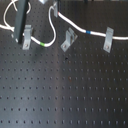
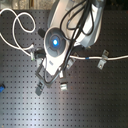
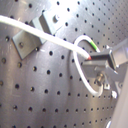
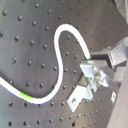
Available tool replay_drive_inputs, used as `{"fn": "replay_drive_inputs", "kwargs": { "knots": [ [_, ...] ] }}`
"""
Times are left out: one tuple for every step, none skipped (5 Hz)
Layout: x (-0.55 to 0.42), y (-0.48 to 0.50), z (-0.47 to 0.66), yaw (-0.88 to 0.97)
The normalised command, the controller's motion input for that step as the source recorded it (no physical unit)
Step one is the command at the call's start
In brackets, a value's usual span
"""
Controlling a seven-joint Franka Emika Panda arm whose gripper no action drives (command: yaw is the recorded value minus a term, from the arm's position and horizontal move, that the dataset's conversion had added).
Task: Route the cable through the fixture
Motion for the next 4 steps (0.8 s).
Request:
{"fn": "replay_drive_inputs", "kwargs": {
  "knots": [
    [0.203, 0.057, -0.06, 0.76],
    [0.151, 0.039, 0.0, 0.81],
    [0.158, 0.028, 0.0, 0.82],
    [0.128, 0.009, 0.0, 0.83]
  ]
}}
